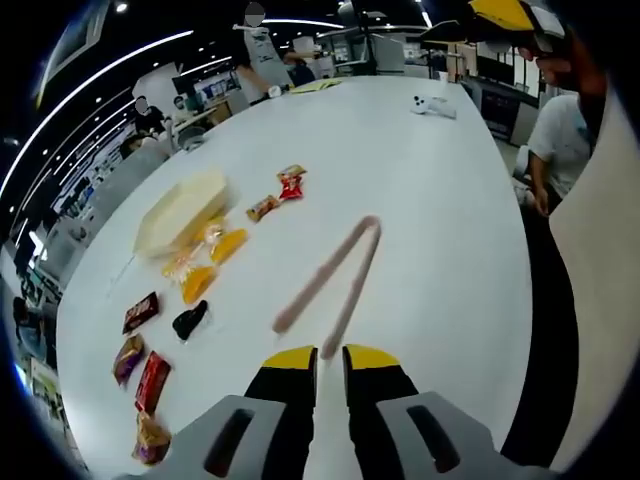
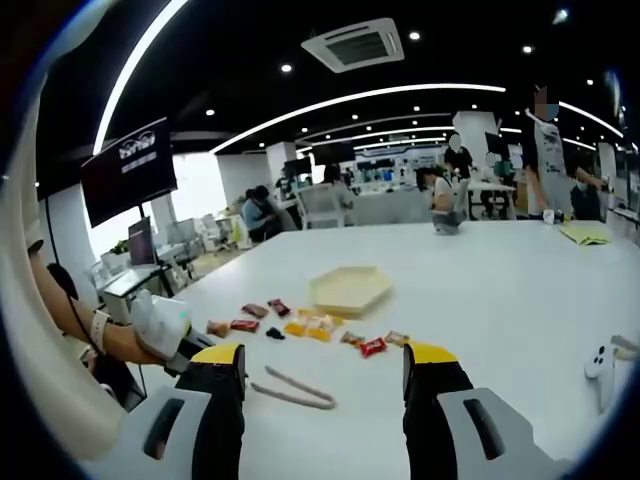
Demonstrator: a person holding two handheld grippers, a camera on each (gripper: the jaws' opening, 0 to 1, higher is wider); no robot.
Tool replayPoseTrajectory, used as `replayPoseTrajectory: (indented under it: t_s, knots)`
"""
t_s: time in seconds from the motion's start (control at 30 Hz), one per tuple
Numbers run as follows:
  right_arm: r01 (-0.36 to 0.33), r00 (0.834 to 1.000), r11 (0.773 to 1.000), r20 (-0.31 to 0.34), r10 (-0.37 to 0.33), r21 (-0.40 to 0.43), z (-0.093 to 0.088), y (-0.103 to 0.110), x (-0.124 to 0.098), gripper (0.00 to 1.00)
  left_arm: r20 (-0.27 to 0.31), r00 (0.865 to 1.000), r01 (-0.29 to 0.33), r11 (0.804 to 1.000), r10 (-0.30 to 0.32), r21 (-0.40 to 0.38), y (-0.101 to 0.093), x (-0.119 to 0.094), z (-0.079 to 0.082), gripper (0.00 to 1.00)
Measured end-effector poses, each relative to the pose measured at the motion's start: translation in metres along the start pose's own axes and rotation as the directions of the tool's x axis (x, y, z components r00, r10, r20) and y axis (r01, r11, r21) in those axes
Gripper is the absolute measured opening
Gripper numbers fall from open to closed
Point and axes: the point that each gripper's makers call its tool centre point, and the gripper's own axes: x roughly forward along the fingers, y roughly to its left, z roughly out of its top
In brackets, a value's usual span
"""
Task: Place the target food into the container with the food tongs after gripping and lifting it, then release it inside without dropping or visibly crushing the food.
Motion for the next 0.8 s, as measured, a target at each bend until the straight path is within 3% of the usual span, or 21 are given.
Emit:
replayPoseTrajectory:
  t_s: [0.5,0.8]
  knots:
    - [0.002,1.000,1.000,-0.005,-0.002,-0.001,0.001,-0.002,0.003,0.65,-0.034,0.999,0.039,0.998,-0.037,0.040,0.000,0.014,-0.003,0.06]
    - [-0.025,0.998,0.998,-0.067,0.022,-0.054,-0.010,0.004,0.009,0.65,-0.047,0.998,0.054,0.998,-0.052,0.045,0.002,0.018,-0.004,0.04]
